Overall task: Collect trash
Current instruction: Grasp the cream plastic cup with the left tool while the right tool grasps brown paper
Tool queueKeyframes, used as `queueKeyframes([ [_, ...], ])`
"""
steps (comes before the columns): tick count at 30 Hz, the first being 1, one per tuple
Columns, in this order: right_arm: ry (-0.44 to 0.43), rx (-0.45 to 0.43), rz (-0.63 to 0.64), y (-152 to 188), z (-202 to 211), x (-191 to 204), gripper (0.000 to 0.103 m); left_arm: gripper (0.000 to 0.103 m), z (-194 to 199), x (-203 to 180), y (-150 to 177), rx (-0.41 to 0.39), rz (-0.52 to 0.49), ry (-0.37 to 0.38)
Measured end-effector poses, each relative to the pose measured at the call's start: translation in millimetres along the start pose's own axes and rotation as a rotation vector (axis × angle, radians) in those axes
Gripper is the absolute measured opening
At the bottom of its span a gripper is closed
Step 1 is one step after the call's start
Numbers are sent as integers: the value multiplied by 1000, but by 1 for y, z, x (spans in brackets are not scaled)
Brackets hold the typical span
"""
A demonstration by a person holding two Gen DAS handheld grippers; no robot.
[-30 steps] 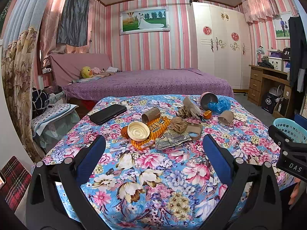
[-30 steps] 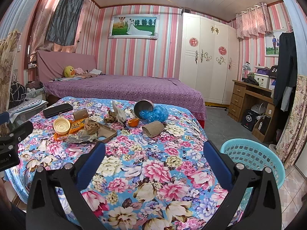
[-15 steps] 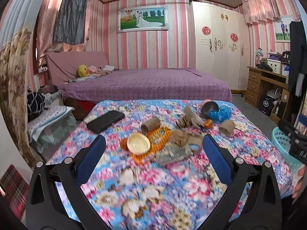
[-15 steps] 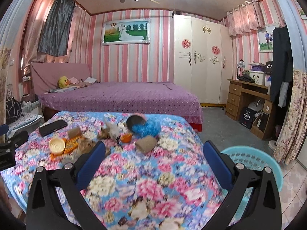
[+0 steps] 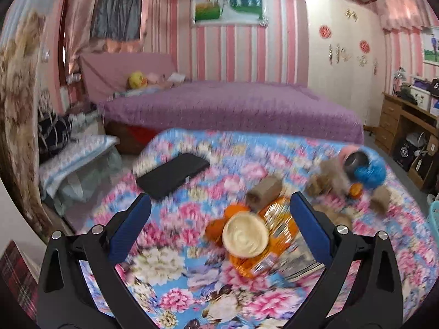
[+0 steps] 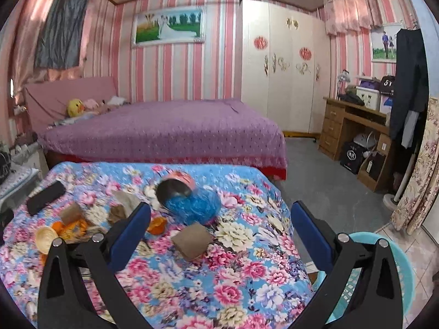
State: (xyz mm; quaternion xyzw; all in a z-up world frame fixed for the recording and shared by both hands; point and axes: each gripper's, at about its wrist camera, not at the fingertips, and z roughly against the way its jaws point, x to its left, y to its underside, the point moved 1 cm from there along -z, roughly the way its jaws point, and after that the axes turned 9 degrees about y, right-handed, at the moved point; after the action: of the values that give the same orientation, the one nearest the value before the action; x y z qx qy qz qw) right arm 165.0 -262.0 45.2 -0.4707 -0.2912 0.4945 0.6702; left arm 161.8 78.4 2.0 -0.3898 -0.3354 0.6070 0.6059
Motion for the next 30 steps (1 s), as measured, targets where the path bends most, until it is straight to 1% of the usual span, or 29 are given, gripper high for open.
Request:
queueKeyframes([
  [1,8,-1,-7,5,-7,0,99,98,-12,2,7,39,7,0],
  [3,20,12,-18,16,-17,-3,99,98,-26,3,18,77,0,-14],
  [6,31,69,-6,30,-36,-5,99,98,-45,-6,28,114,-48,-39],
  [9,50,102,-5,39,-48,-5,99,98,-55,-15,32,138,-75,-26],
  [12,35,135,-26,43,-53,-4,99,98,-68,-21,35,179,-89,-23],
  [14,22,141,-18,44,-52,-1,99,96,-74,-20,37,208,-79,-20],
  [18,28,126,18,46,-48,7,99,94,-82,-13,41,255,-37,-4],
  [22,17,137,35,49,-48,14,99,90,-93,-6,45,318,7,16],
  [23,16,139,41,50,-48,16,99,88,-94,-5,46,324,13,19],
  [25,11,142,59,52,-47,22,99,79,-95,-4,47,332,21,39],
  [27,5,141,68,53,-46,26,99,63,-96,-5,47,337,20,53],
  [28,2,140,72,54,-46,28,99,58,-96,-5,47,338,21,62],
  [29,-3,140,76,54,-45,30,99,45,-95,-5,47,340,22,77],
  [30,-6,139,78,55,-45,31,99,39,-94,-4,48,340,24,88],
])
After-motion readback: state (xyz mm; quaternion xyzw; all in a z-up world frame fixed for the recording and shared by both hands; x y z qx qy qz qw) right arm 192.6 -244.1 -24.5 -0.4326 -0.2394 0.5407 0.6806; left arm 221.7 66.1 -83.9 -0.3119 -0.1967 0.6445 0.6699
